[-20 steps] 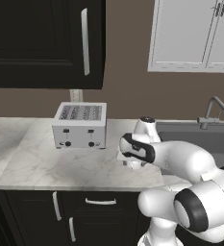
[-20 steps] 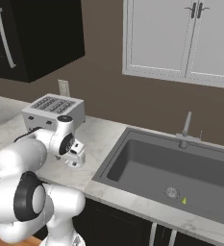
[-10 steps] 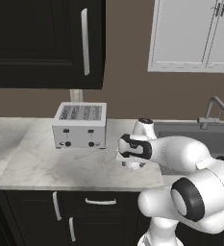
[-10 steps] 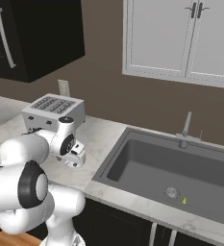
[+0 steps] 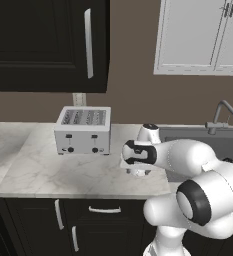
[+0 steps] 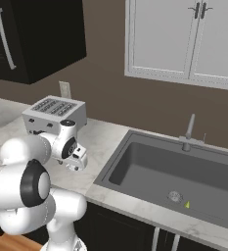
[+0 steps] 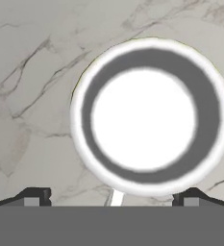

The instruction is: Clear the mugs and bowl far away from the sink.

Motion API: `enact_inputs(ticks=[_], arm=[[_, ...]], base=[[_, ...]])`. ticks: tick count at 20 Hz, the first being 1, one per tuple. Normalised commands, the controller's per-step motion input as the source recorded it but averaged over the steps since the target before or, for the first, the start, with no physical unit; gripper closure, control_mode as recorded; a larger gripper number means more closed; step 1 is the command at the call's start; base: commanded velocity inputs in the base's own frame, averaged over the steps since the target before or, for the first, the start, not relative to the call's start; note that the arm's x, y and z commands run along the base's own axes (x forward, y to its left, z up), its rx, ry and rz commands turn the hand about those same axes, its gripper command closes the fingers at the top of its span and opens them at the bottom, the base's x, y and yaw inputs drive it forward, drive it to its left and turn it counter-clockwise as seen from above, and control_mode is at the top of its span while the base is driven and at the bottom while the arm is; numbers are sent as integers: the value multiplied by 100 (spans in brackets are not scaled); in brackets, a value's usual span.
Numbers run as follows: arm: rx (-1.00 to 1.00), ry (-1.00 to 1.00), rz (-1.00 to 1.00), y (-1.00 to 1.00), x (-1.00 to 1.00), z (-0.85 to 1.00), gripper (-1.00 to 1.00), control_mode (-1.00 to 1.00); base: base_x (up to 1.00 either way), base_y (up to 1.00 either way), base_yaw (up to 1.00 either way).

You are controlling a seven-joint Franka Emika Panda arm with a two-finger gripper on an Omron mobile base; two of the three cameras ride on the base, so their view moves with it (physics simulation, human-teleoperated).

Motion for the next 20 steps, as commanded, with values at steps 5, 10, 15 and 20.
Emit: enact_inputs(ticks=[5,10,15,20], arm=[[0,0,0,4,0,-1,100,-100],[0,0,0,5,0,-2,100,-100],[0,0,0,0,-7,-5,100,-100],[0,0,0,0,0,-11,100,-100]], base=[[0,0,0],[0,0,0],[0,0,0],[0,0,0]])
